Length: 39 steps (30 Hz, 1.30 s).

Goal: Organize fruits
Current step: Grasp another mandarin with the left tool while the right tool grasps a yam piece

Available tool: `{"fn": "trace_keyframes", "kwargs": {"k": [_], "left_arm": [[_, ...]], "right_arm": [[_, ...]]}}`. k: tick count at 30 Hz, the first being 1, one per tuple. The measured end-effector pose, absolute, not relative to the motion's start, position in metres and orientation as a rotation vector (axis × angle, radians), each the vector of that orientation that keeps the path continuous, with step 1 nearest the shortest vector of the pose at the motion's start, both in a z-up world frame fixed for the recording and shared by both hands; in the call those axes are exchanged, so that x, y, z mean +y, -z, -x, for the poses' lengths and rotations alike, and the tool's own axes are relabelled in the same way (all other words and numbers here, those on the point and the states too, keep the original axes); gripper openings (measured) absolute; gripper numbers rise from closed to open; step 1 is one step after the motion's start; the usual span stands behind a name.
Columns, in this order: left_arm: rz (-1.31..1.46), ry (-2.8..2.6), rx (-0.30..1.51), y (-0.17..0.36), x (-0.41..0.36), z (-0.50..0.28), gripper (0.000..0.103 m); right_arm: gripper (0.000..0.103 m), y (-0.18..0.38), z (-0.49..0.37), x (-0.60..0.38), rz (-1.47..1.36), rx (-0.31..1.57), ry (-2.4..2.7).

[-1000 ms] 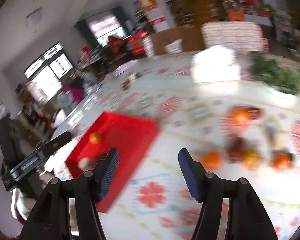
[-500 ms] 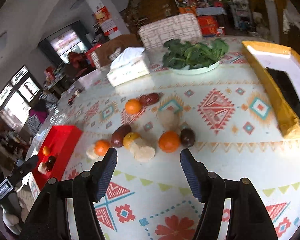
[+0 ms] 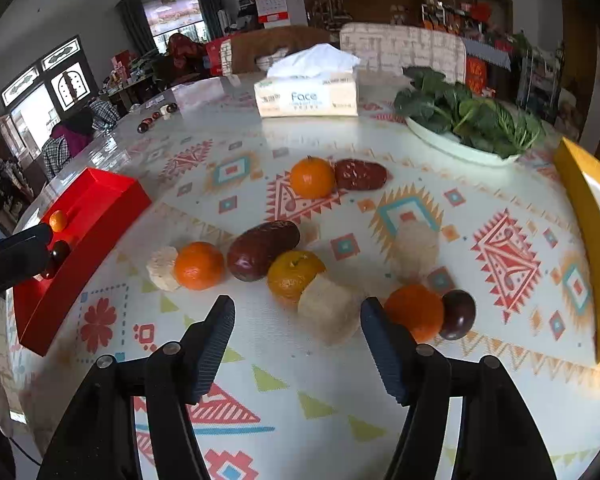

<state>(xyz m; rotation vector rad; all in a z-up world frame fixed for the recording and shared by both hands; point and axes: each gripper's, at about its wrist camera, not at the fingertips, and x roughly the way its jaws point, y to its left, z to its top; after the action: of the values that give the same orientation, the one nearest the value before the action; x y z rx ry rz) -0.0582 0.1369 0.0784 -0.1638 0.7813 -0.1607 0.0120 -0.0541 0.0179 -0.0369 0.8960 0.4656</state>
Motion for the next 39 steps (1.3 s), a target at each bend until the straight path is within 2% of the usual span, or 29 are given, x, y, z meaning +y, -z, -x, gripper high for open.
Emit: {"fn": "trace_keyframes", "kwargs": {"k": [1,2,3,4,18,19,22,25,26,27,31,34,39], "left_arm": [[0.144,0.173,0.781,-0.077,0.132,0.054,0.071],[0.131,0.183,0.782,-0.076,0.129,0.051,0.071],[0.109,0.198,0.784,-0.074,0.123,0.046,0.071],[0.093,0.209,0.789,-0.072,0.118,0.042,0.071],[-0.188,0.356,0.876,-0.032,0.063,-0.007,0.071],[-0.199,0.366,0.885,-0.029,0.062,-0.01,0.069],[-0.222,0.382,0.913,-0.022,0.058,-0.014,0.049],[-0.235,0.373,0.912,-0.018,0.055,-0.015,0.044],[-0.232,0.37,0.913,-0.017,0.055,-0.016,0.035],[-0.234,0.361,0.916,-0.017,0.055,-0.016,0.033],[-0.218,0.335,0.903,-0.018,0.055,-0.013,0.032],[-0.167,0.32,0.882,-0.026,0.062,-0.007,0.032],[-0.113,0.308,0.839,-0.044,0.072,0.013,0.032]], "right_arm": [[0.057,-0.016,-0.013,-0.056,0.039,0.903,-0.454],[0.042,-0.013,-0.015,-0.057,0.037,0.912,-0.449],[0.035,-0.011,-0.017,-0.06,0.027,0.921,-0.448],[0.033,-0.01,-0.018,-0.063,0.01,0.932,-0.453],[0.031,-0.015,-0.014,-0.088,-0.144,0.944,-0.484],[0.031,-0.015,-0.014,-0.088,-0.148,0.943,-0.485],[0.031,-0.016,-0.013,-0.089,-0.153,0.942,-0.491],[0.031,-0.015,-0.013,-0.09,-0.163,0.944,-0.494],[0.031,-0.015,-0.013,-0.09,-0.164,0.944,-0.495],[0.031,-0.015,-0.014,-0.09,-0.165,0.944,-0.495],[0.031,-0.015,-0.013,-0.09,-0.168,0.943,-0.493],[0.025,-0.018,-0.012,-0.092,-0.177,0.933,-0.498],[0.025,-0.023,-0.01,-0.091,-0.179,0.916,-0.513]]}}
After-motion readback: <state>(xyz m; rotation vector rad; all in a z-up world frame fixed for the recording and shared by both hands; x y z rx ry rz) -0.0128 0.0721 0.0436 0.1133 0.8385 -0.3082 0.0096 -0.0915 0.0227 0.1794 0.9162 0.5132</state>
